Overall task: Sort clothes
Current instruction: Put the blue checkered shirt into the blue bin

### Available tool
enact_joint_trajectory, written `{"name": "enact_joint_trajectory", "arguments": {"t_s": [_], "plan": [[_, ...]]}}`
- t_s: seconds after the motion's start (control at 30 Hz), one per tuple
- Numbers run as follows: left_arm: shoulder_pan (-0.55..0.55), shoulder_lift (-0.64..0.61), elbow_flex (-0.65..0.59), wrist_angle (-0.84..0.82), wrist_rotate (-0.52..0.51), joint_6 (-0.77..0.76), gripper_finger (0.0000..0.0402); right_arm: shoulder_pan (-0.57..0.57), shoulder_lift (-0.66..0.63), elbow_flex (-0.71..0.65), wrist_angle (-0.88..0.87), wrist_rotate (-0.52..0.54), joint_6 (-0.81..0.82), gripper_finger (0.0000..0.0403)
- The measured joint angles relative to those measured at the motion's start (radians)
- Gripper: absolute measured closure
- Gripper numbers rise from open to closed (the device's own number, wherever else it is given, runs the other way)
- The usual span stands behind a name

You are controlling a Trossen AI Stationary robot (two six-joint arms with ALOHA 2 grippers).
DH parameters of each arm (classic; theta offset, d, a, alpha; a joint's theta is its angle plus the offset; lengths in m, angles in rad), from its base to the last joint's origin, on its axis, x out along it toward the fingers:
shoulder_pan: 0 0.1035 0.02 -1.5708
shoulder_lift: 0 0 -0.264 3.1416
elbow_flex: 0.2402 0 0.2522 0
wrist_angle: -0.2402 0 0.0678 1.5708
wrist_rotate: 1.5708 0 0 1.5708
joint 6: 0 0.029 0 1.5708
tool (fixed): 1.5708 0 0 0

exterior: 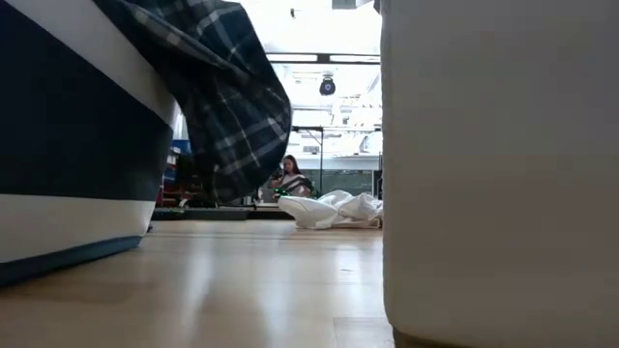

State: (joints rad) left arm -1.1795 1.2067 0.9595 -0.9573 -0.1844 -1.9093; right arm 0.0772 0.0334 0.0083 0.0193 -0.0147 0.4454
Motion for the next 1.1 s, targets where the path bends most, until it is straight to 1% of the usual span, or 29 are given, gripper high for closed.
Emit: {"name": "enact_joint_trajectory", "arguments": {"t_s": [0.13,0.23,0.3,0.4,0.5,0.6,0.63,0.7,0.77,0.83,0.93,1.1], "plan": [[0.126,0.040,-0.094,0.158,0.015,0.126,0.0373,0.000,0.000,0.000,0.000,0.000,0.000,0.0402],[0.217,0.079,-0.140,0.213,0.092,0.225,0.0373,0.000,0.000,0.000,0.000,0.000,0.000,0.0402],[0.255,0.113,-0.163,0.218,0.151,0.276,0.0373,0.000,0.000,0.000,0.000,0.000,0.000,0.0402],[0.301,0.187,-0.206,0.272,0.185,0.367,0.0373,0.000,0.000,0.000,0.000,0.000,0.000,0.0402],[0.338,0.243,-0.245,0.387,0.221,0.433,0.0373,0.000,0.000,0.000,0.000,0.000,0.000,0.0402],[0.380,0.321,-0.272,0.543,0.344,0.441,0.0373,0.000,-0.001,0.000,0.000,0.000,0.000,0.0402],[0.395,0.346,-0.271,0.559,0.387,0.459,0.0373,0.000,-0.002,0.000,0.000,0.000,0.000,0.0402],[0.423,0.356,-0.272,0.558,0.455,0.485,0.0373,0.000,0.000,0.000,0.000,0.001,0.000,0.0402],[0.448,0.361,-0.274,0.564,0.487,0.499,0.0371,0.000,0.000,0.000,0.000,0.005,0.000,0.0402],[0.473,0.353,-0.277,0.568,0.500,0.527,0.0356,0.000,0.000,0.000,0.000,0.005,0.000,0.0402],[0.515,0.309,-0.275,0.533,0.489,0.581,0.0315,0.000,0.000,0.000,0.000,0.006,0.000,0.0402],[0.581,0.199,-0.253,0.486,0.471,0.589,0.0247,0.000,0.000,0.000,0.000,0.006,0.000,0.0402]]}}
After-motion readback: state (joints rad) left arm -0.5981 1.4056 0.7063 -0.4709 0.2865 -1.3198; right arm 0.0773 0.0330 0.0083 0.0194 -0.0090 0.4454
